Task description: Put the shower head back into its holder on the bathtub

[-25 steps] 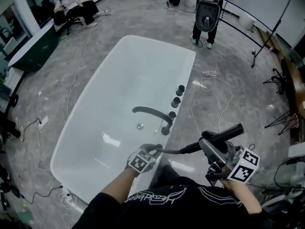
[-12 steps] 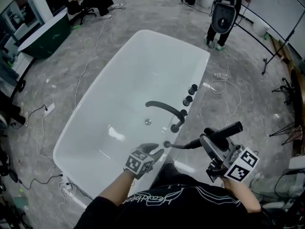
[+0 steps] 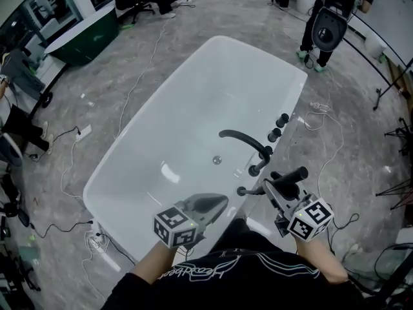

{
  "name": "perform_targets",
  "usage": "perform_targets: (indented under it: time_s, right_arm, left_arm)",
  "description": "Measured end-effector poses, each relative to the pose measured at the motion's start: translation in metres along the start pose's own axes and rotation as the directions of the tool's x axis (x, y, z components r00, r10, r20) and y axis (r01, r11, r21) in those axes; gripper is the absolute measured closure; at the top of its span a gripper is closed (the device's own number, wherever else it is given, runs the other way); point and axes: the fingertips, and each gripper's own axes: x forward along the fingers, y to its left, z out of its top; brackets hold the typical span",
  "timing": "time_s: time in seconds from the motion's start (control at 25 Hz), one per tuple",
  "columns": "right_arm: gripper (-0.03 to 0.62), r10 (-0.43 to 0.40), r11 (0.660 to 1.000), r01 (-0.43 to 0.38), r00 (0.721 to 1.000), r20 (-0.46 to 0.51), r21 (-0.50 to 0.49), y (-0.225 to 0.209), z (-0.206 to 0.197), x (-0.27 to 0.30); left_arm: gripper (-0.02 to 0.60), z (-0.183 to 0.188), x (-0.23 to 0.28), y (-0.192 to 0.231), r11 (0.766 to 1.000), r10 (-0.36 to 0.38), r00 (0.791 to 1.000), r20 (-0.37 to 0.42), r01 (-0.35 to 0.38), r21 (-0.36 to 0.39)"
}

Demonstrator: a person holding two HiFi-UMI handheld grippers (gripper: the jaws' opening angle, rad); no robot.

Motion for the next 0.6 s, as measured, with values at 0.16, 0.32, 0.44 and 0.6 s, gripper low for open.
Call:
perform_targets:
  time_s: [0.16,0.32,0.44,0.6]
  right_arm:
    - [0.464,-0.019,0.999,0.017,0.998,-0.055,-0.031,-0.006,-0.036,0.021]
    - [0.464,-0.028,0.997,0.02,0.993,-0.118,-0.07,-0.011,-0.072,0.036]
    - [0.464,-0.035,0.996,0.023,0.989,-0.143,-0.082,-0.015,-0.093,0.048]
    - [0.464,-0.051,0.993,0.028,0.978,-0.2,-0.117,-0.024,-0.124,0.062]
  left_arm:
    - [0.575,0.018,-0.021,-0.016,1.0,-0.003,0.999,0.035,0.002,0.03]
    - [0.575,0.023,-0.031,-0.021,0.997,0.01,0.999,0.037,-0.013,0.079]
    - [0.575,0.017,-0.032,-0.017,0.997,0.018,1.0,0.022,-0.02,0.073]
    - [0.575,0.002,-0.035,-0.012,0.998,0.039,0.999,0.002,-0.039,0.05]
